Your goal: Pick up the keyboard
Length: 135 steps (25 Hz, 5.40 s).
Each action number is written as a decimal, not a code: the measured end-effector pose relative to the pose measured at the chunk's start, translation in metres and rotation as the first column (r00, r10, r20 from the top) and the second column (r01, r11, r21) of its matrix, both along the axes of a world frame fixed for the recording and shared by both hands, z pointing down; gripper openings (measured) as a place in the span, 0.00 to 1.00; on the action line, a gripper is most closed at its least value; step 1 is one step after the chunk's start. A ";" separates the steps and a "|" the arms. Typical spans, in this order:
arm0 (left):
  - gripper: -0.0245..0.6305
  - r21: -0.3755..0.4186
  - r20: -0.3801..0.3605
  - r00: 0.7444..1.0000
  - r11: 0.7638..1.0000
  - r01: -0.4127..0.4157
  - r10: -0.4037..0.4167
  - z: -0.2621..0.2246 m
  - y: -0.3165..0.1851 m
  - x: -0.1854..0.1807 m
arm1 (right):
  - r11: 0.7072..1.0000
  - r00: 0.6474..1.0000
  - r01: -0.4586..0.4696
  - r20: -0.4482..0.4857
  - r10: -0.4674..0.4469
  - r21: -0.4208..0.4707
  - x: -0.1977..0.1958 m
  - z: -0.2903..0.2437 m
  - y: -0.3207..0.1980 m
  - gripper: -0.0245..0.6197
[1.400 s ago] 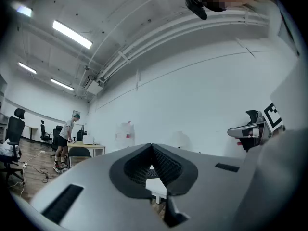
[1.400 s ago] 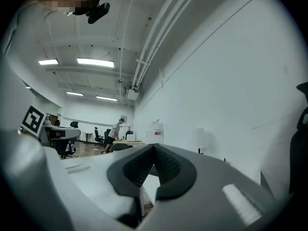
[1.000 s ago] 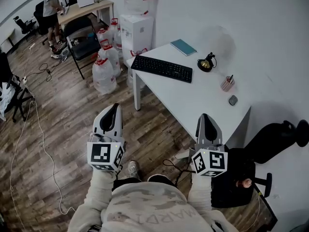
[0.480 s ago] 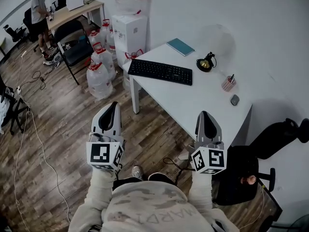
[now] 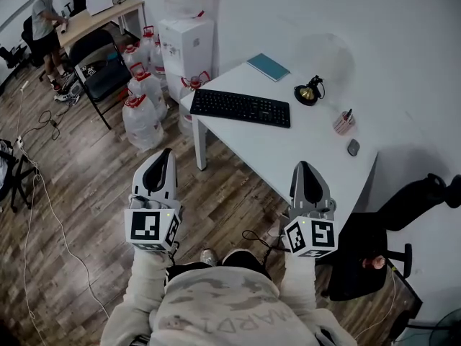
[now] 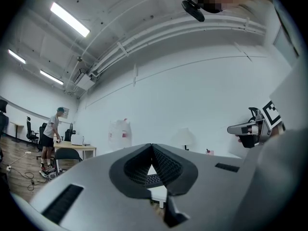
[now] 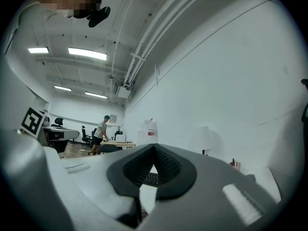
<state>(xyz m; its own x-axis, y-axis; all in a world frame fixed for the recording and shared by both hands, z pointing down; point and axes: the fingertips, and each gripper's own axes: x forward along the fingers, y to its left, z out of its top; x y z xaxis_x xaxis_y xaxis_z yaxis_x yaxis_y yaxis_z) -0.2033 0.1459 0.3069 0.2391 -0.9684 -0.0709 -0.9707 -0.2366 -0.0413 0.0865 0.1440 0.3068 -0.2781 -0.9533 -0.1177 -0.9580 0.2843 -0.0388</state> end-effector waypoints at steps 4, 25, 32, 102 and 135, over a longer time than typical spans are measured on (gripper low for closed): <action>0.05 -0.009 -0.013 1.000 1.000 -0.013 0.013 0.002 -0.014 -0.006 | 1.000 1.000 -0.013 -0.020 0.013 -0.012 -0.006 0.003 -0.010 0.05; 0.05 -0.021 -0.027 1.000 1.000 -0.008 0.007 0.013 -0.151 0.001 | 1.000 1.000 -0.017 -0.019 0.017 -0.016 0.006 0.008 -0.147 0.05; 0.05 -0.007 -0.022 1.000 1.000 -0.002 0.001 0.002 -0.208 0.010 | 1.000 1.000 -0.011 -0.028 0.011 -0.006 0.017 0.000 -0.205 0.05; 0.49 -0.809 0.017 0.998 0.587 -0.025 0.065 0.307 -0.460 -0.007 | 0.648 0.998 -0.064 -0.043 0.048 -0.759 0.098 0.298 -0.457 0.46; 0.52 -0.752 -0.069 0.994 0.650 -0.104 0.079 0.283 -0.474 0.002 | 0.695 0.992 0.040 0.114 0.061 -0.718 0.100 0.282 -0.455 0.48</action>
